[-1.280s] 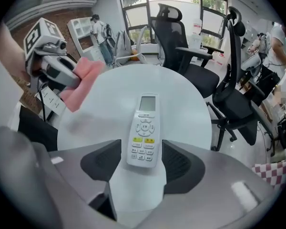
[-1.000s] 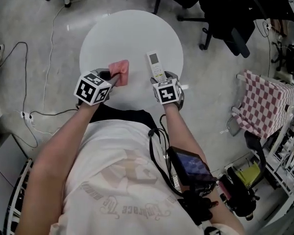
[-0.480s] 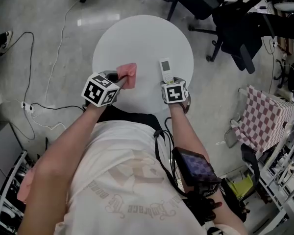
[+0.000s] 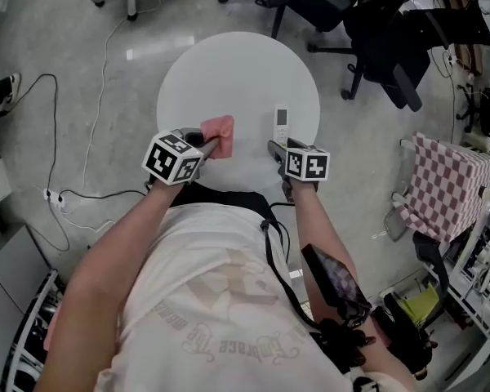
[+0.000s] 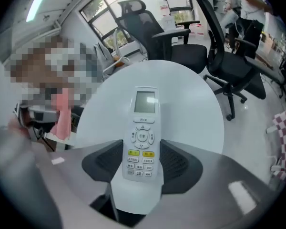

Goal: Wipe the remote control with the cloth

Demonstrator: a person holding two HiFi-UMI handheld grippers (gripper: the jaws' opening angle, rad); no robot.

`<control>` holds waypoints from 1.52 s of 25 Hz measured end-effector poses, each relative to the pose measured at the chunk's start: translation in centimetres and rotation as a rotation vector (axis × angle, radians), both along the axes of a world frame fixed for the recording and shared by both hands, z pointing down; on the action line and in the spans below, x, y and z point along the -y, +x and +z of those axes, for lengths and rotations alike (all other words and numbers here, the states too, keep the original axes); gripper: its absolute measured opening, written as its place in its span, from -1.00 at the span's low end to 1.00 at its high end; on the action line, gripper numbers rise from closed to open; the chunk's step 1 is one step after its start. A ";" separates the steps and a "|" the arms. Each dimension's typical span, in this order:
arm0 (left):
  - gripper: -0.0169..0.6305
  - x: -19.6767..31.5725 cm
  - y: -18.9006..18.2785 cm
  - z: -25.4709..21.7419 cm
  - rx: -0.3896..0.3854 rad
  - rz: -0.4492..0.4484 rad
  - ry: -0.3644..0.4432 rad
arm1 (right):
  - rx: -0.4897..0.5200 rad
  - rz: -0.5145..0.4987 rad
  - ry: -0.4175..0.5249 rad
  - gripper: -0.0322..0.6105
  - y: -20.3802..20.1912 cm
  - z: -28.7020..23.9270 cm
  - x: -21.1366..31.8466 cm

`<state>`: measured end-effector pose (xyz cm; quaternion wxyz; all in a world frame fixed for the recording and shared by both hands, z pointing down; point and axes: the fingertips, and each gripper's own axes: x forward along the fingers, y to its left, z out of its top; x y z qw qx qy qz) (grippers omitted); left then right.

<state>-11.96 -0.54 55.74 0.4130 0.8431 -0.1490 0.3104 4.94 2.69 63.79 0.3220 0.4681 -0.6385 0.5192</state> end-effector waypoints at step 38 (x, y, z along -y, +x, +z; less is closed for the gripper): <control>-0.89 -3.1 1.4 -15.1 -0.606 0.073 -0.058 | 0.928 -0.030 0.613 -0.12 -14.6 -24.8 -0.7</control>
